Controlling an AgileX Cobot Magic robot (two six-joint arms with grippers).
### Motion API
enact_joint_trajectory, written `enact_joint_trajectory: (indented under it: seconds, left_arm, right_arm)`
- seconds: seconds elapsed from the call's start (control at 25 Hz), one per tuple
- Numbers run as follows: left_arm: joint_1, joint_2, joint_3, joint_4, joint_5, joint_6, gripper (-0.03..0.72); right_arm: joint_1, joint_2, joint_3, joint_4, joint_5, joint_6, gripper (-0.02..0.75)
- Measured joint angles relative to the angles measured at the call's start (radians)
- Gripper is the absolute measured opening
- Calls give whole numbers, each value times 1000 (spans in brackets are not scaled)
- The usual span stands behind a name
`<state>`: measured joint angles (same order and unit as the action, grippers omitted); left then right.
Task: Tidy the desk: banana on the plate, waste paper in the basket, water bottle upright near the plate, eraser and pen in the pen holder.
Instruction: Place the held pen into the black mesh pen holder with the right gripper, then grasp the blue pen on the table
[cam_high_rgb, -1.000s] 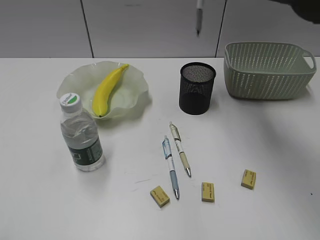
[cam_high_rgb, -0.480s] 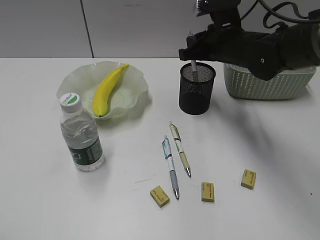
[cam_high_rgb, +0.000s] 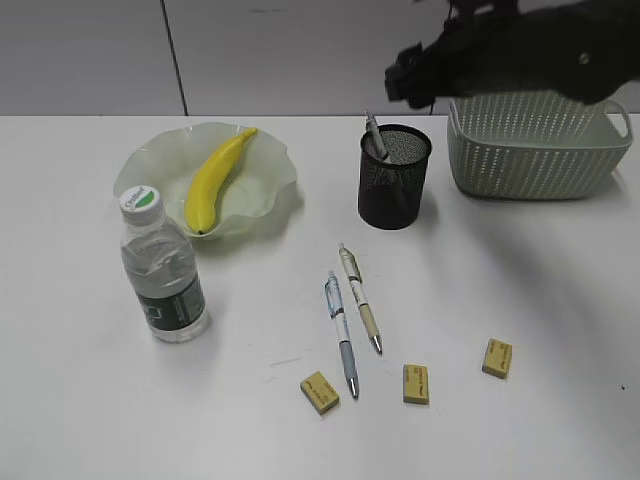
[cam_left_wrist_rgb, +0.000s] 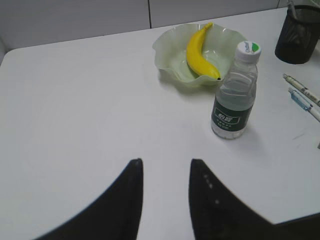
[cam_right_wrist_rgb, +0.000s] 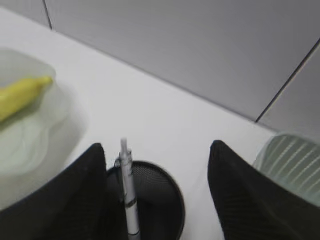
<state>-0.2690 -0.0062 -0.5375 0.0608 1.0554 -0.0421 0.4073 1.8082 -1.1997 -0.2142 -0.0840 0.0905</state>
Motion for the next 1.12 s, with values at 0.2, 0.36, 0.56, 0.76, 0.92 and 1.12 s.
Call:
enact_joint_trajectory:
  seconds: [0.2,0.36,0.56,0.76,0.92,1.12]
  left_arm:
    - [0,0,0,0,0,0,237]
    - [0,0,0,0,0,0,237]
    - [0,0,0,0,0,0,237]
    - [0,1,0,0,-1,0,237]
    - [0,61,0,1,-2,3,239]
    - [0,216,-38,-46,-84,66,247]
  right_arm:
    - [0,-267,4,-18,310,0,501]
    - [0,-499,120,-20,704,0,446]
    - [0,-874,390,10,1057,30,387]
    - [0,-1285,589,57,1182,57,377]
    - [0,-1558,666,91,1165,58,375]
    - [0,-1735,683,98,1141,58,374]
